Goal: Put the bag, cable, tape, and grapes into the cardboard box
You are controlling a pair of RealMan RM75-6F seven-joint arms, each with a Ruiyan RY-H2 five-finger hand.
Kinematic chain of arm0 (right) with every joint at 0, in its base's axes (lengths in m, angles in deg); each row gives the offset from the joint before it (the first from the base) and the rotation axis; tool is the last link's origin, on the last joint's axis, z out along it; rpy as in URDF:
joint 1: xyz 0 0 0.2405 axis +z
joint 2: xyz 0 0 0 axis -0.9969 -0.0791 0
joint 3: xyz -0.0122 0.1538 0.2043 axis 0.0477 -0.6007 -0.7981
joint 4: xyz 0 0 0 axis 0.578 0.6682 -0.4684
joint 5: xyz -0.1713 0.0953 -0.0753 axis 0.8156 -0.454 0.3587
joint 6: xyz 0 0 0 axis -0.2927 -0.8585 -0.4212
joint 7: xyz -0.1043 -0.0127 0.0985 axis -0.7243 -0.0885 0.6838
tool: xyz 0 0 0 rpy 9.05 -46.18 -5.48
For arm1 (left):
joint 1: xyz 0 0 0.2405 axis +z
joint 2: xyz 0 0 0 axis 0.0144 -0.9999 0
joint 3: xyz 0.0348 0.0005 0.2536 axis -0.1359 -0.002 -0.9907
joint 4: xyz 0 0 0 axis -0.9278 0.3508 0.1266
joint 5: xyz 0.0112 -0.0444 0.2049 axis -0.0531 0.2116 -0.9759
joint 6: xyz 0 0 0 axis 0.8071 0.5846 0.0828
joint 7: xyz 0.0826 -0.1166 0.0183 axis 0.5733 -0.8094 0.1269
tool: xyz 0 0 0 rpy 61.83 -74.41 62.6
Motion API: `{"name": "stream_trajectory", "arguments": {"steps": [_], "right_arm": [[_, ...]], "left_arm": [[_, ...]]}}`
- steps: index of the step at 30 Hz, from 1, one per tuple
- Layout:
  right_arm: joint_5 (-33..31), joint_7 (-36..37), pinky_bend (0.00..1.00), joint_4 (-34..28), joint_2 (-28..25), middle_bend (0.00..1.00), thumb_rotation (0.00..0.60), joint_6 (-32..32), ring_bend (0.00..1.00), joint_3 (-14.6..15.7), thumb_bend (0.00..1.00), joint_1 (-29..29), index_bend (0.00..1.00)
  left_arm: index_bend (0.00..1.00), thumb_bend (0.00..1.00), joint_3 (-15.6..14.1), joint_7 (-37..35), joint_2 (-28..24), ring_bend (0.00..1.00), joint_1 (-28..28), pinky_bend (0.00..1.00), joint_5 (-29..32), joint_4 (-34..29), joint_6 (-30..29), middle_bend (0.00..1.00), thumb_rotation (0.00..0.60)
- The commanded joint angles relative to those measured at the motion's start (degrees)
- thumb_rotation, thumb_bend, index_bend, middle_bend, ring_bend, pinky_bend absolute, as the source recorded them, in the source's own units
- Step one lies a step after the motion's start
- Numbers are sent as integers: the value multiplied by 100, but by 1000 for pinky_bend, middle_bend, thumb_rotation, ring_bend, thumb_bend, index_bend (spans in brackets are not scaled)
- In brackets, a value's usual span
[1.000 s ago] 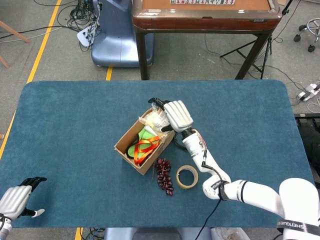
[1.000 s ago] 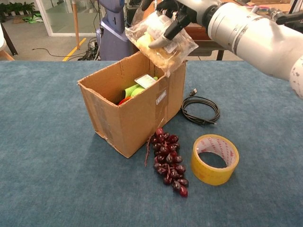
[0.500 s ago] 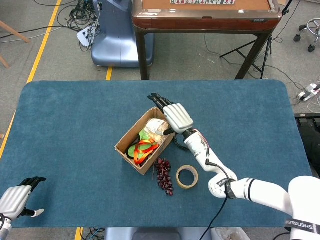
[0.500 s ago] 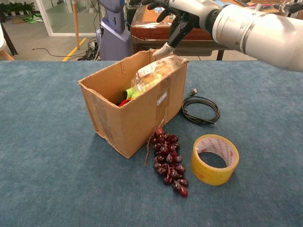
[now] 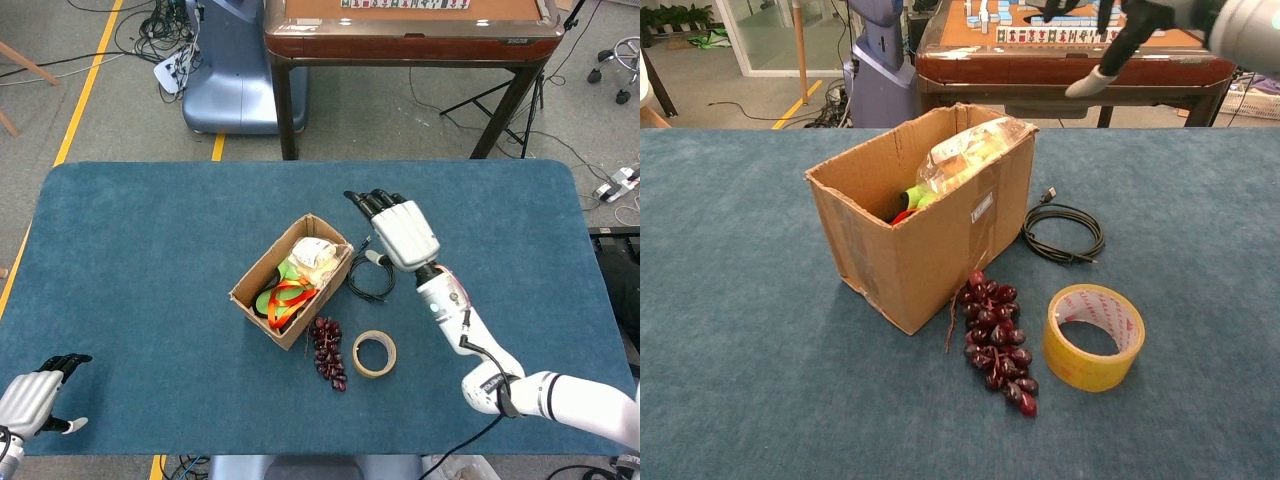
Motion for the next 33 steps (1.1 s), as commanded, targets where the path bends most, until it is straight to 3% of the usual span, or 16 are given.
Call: {"name": "stream_trajectory", "arguments": {"steps": [1,4,7,12,16,22,33], "right_arm": [[186,128,500,-44,-171,369,600,-198,322,98,0,-192,222],[339,165,655,10,-335,589,600,-282,543,235,0,-357,352],[284,34,755,20,-539,730,600,-105,687,406,0,-461,388],[61,-95,890,231,-614,907,600,290,868,621,11,-542,435],[-20,104,971,570,-512,998,600,692,982,712,125,-495,474],[-48,298,1000,1102,-232,1000,600,1193,1000,785,272,-351,485],[118,479,1000,1844,292,1000,600,1685,1000,912,307,-153,489]], "left_arm": [[193,24,10,15,12,143,-5,367,30,6,9,186,600],[193,24,23,27,26,143,-13,367,83,23,27,186,600],[193,24,26,39,29,143,-13,367,98,15,24,187,600],[193,24,26,57,42,143,-11,367,108,22,21,187,600],[193,24,27,85,56,143,-22,367,143,43,47,187,600],[193,24,15,145,78,143,-17,367,226,92,74,187,600],[193,24,-74,113,151,143,134,367,100,348,-102,188,600]]}}
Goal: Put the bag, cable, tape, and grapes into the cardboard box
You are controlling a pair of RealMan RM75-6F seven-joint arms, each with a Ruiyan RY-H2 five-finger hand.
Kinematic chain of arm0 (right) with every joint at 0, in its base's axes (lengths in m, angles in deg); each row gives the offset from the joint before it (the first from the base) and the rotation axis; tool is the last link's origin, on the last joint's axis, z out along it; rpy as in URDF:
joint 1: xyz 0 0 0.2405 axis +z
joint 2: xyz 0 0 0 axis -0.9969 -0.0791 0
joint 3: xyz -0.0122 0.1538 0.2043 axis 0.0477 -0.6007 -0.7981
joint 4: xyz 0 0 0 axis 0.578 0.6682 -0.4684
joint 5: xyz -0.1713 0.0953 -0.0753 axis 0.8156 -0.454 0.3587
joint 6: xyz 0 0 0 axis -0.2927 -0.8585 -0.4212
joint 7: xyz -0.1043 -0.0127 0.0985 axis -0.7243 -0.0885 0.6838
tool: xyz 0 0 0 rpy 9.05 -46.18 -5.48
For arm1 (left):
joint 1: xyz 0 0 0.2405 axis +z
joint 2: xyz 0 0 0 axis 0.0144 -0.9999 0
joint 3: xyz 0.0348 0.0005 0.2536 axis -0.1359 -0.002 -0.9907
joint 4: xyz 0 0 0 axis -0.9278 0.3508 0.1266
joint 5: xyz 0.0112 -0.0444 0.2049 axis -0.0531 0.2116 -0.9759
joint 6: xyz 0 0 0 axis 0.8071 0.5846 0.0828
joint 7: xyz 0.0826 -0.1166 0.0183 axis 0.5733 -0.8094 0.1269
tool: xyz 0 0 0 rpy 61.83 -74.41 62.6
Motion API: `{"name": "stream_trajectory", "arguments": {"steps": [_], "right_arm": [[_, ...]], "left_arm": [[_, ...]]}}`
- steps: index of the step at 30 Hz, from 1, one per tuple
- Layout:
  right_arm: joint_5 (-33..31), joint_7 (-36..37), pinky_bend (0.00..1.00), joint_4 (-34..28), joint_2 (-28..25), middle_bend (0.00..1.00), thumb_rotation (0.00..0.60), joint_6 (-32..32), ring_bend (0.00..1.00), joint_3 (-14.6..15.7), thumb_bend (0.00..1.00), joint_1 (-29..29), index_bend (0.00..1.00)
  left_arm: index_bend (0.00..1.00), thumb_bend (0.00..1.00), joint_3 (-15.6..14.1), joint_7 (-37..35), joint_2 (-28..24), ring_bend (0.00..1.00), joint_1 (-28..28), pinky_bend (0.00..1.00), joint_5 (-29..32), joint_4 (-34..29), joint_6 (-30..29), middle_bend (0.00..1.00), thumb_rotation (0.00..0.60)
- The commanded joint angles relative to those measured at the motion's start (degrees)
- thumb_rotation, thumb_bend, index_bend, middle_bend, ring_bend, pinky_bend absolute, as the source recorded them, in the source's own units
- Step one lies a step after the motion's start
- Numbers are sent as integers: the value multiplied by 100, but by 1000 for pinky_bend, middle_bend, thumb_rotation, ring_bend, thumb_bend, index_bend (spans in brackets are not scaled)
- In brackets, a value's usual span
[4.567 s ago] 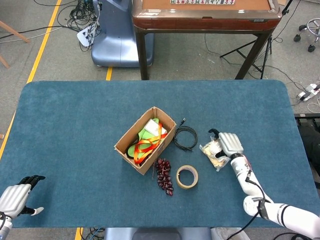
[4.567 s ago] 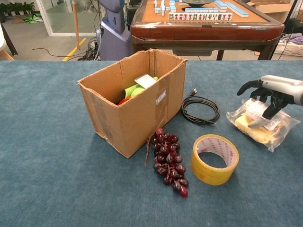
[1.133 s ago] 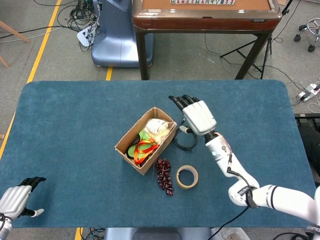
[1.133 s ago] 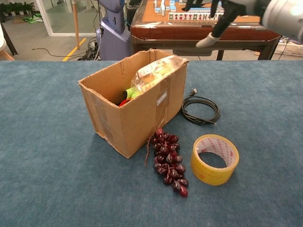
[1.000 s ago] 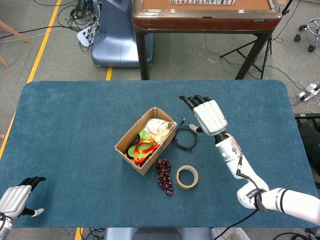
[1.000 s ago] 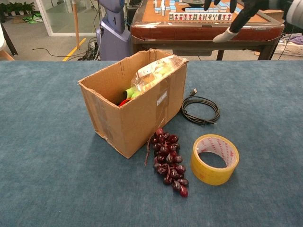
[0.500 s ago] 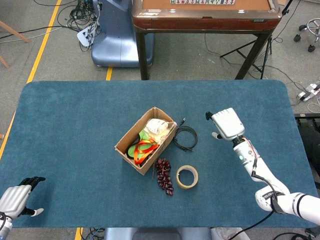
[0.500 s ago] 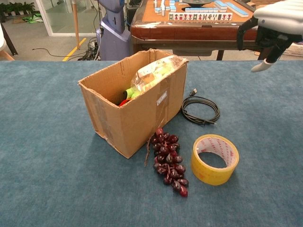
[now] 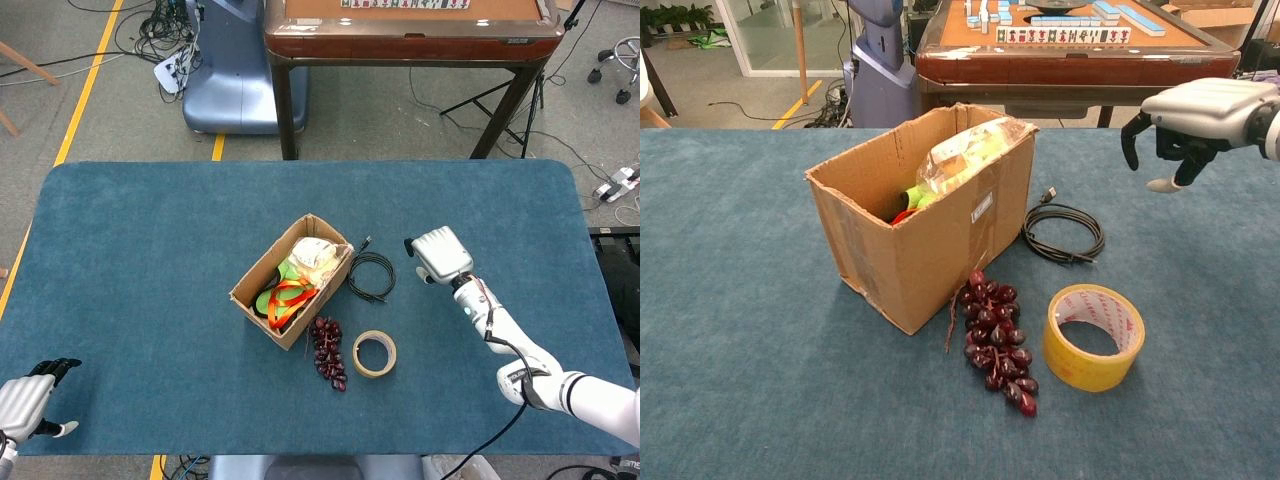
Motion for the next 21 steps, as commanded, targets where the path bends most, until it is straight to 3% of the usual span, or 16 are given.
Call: {"name": "stream_trajectory", "arguments": {"steps": [1,12,21], "right_arm": [[75,99,1000,195,143,1000,600,129,1000,48,307,55,489],[322,356,1000,708,508,1000,600,374,1000,167,307,143,489],[529,658,1000,1091,752,1000,600,501,1000,227,308,198,489]], "left_arm": [[194,24,-54,-103,29,143,67,367,-139,120,-72,189,600],[235,24,-180,-355,175,144,237,377,-663,595,-339,212,600],[256,26,-72,-872,527,154,379,400,-1143,1319,-872,229,600]]}}
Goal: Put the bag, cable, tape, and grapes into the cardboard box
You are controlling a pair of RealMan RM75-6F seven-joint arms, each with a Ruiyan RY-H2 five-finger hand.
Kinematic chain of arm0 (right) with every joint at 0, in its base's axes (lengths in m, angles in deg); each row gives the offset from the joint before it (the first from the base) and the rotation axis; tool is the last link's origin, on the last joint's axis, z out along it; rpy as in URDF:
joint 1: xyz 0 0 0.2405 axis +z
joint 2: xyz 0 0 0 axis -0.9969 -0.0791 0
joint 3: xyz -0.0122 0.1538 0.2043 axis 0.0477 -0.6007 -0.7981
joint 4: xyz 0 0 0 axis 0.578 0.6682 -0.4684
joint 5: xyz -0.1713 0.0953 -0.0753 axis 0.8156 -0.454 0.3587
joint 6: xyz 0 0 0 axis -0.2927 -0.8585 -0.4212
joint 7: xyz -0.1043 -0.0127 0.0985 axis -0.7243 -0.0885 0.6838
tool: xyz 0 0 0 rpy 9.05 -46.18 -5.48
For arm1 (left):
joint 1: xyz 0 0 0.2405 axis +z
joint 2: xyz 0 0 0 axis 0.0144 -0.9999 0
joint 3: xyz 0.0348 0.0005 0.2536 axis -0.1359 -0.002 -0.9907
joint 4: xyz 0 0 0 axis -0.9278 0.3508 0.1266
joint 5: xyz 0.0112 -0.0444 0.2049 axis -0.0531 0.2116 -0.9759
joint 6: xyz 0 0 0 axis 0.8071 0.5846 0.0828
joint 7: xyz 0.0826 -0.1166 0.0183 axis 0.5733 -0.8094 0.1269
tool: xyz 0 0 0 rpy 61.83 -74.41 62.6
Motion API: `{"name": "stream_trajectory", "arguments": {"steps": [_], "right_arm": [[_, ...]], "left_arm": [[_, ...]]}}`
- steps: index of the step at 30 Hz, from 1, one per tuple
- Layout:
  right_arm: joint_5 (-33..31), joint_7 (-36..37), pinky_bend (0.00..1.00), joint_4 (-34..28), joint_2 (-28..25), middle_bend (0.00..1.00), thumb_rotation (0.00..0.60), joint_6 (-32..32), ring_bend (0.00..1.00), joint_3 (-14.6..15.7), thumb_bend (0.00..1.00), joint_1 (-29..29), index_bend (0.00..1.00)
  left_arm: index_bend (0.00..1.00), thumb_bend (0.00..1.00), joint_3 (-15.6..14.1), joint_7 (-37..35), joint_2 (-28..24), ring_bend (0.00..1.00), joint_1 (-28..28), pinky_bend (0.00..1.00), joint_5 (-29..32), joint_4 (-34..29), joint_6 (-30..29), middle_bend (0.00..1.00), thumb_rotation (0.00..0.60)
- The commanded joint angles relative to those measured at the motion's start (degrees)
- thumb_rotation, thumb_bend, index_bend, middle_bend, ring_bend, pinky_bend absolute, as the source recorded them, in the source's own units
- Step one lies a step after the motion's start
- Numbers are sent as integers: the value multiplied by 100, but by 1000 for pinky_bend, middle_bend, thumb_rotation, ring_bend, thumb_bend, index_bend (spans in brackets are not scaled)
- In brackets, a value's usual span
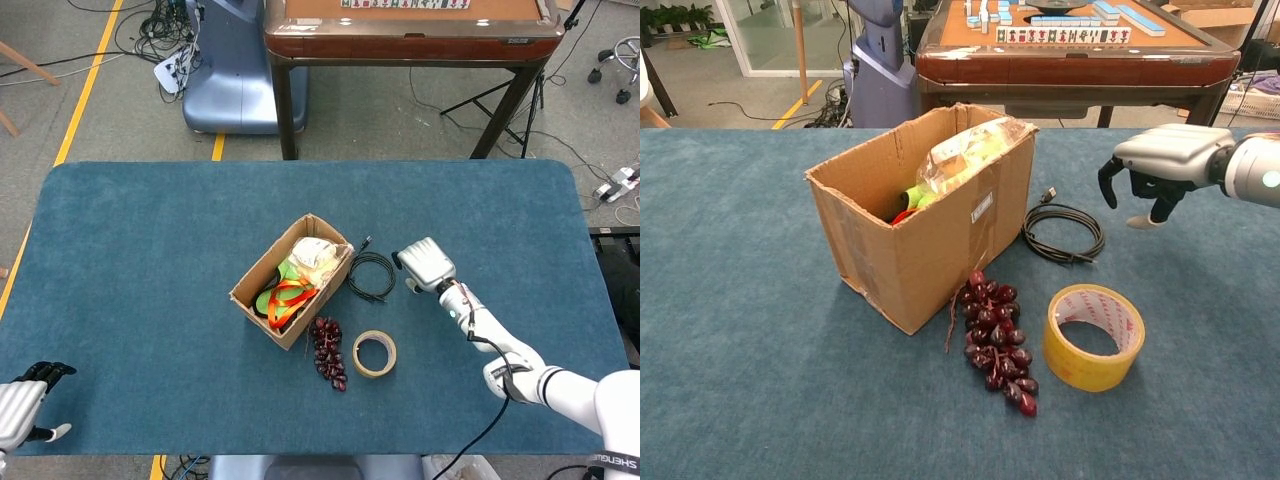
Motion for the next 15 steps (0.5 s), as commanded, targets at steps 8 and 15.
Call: {"name": "stream_trajectory", "arguments": {"steps": [8,15], "right_arm": [[256,295,1000,276,152,1000,600,34,1000,68,309,38,489],[394,380,1000,447,247,1000,600,114,1000,111,310,105,489]], "left_arm": [[260,96,196,-477,494,154,118,400,-309,874,-513,229,600],[260,100,247,-589,567,154,119,400,-198,1040,-429,230,600]]}}
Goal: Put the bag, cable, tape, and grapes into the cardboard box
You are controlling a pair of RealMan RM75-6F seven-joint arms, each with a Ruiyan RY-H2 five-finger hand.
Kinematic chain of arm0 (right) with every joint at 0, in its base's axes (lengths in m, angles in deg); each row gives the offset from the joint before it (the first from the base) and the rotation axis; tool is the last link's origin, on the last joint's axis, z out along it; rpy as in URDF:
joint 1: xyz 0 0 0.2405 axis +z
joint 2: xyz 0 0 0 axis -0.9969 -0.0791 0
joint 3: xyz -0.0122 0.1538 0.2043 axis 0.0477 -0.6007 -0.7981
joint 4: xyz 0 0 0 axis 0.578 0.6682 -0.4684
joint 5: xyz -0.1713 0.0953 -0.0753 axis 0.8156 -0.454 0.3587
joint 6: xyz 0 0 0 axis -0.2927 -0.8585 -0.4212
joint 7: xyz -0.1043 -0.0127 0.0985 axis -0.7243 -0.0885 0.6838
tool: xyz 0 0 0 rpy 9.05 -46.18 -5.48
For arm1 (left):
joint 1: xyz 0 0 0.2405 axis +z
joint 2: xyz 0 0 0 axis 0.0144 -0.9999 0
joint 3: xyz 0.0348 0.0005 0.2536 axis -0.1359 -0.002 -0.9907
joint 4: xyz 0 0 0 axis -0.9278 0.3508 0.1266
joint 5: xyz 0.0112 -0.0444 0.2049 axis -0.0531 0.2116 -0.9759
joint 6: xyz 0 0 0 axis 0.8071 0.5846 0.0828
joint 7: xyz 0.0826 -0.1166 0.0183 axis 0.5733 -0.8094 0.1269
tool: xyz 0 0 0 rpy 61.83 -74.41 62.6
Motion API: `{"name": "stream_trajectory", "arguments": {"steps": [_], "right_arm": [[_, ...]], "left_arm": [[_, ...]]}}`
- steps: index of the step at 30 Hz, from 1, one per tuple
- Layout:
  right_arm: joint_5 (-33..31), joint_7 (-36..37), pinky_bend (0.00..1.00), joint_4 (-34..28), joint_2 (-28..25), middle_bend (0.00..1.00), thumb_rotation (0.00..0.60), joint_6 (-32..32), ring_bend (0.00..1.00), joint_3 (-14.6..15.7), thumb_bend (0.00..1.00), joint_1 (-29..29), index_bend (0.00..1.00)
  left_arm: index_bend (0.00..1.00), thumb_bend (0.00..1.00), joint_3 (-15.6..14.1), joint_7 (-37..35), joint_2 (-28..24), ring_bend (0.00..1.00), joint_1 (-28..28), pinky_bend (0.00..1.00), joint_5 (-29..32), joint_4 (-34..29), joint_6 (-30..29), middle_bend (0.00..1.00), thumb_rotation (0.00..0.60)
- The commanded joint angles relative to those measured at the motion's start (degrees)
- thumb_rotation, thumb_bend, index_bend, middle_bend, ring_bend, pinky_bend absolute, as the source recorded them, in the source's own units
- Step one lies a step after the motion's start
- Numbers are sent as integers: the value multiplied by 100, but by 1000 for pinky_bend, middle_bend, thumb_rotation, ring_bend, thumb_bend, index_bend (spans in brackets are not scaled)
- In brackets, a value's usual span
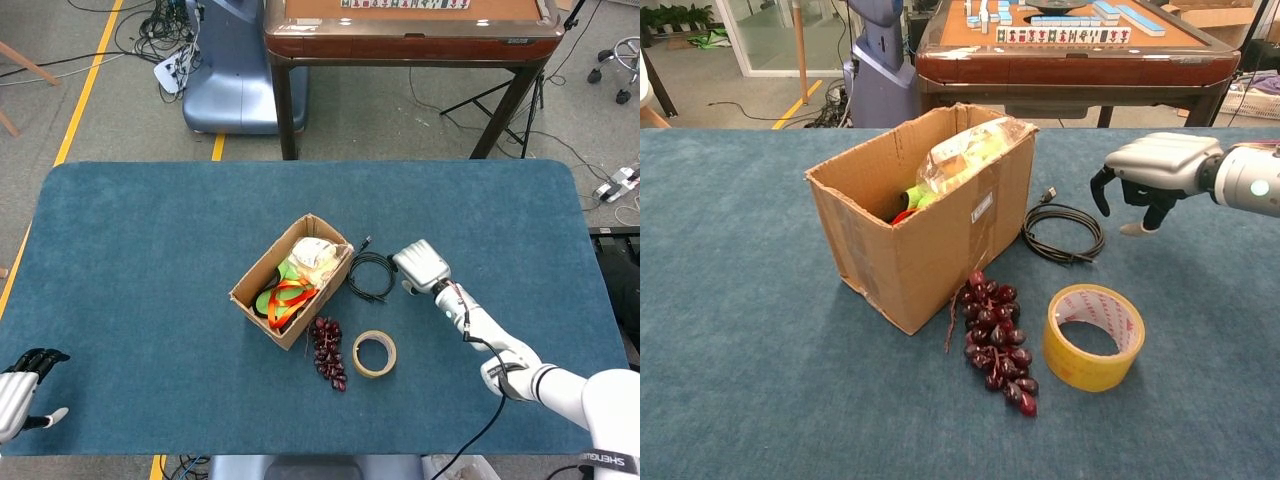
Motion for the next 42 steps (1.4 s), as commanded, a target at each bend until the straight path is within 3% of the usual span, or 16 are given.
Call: {"name": "stream_trajectory", "arguments": {"steps": [1,38,42], "right_arm": [[38,25,1000,50,39,1000,600,59,1000,16,310,37,489],[-100,-237,1000,493,424,1000,600,708,1000,33,382,283,489],[-141,-293,1000,506,444,1000,600,718,1000,17,392,284,525]], "left_arm": [[260,100,15,-9,8,154,-2,400,43,22,47,229,600],[283,100,78,-60,-123,154,24,400,206,-134,196,231,600],[286,100,83,-52,-125,154,26,400,214,-143,202,234,600]]}}
